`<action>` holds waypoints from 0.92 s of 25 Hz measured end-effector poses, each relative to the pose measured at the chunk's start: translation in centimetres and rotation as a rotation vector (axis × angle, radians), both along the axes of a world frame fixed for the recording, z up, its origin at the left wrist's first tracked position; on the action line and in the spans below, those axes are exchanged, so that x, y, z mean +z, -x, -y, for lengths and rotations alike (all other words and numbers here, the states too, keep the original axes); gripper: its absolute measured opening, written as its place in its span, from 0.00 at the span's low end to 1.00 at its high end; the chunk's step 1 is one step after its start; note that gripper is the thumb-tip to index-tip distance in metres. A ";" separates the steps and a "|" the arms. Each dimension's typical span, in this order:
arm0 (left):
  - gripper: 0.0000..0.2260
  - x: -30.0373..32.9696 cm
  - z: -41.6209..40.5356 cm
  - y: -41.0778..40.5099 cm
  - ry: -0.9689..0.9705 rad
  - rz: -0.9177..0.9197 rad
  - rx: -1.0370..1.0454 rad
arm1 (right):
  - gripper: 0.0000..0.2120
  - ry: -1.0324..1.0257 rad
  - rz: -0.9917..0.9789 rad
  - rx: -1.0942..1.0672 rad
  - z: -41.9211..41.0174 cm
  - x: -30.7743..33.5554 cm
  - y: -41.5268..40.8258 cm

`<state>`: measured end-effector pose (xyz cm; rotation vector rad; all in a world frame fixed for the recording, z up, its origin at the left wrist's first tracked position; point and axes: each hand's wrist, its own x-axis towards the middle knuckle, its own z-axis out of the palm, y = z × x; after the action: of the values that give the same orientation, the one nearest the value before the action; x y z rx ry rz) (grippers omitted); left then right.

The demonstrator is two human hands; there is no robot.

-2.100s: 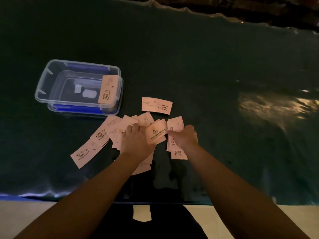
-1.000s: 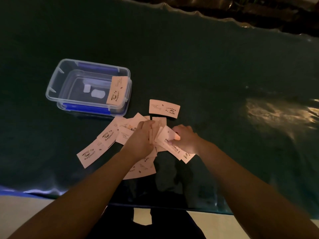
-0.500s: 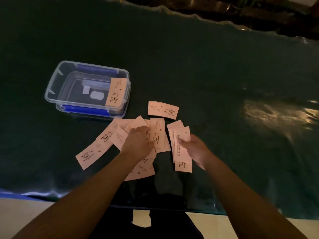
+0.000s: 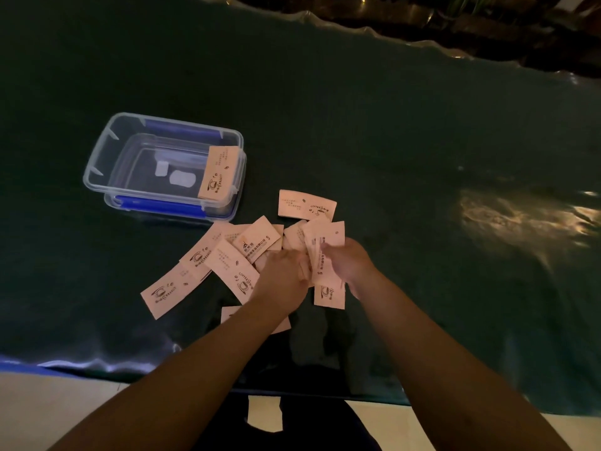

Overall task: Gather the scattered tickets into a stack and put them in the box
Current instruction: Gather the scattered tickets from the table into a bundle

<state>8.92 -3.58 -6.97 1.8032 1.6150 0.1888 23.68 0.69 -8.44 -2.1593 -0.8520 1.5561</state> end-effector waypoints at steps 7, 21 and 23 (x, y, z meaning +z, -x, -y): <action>0.14 -1.4 1.8 -0.2 0.026 0.118 -0.006 | 0.21 0.061 0.074 0.063 0.6 -0.5 -0.7; 0.13 -1.5 3.0 1.9 0.181 0.251 0.065 | 0.20 0.129 0.014 0.076 3.6 0.2 -2.3; 0.11 -1.1 1.9 3.8 0.156 0.191 0.157 | 0.20 0.140 -0.013 0.040 3.8 0.3 -2.3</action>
<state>5.15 -5.45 -8.04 1.4953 1.5885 0.2889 26.00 -3.10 -8.17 -2.2385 -0.8091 1.6938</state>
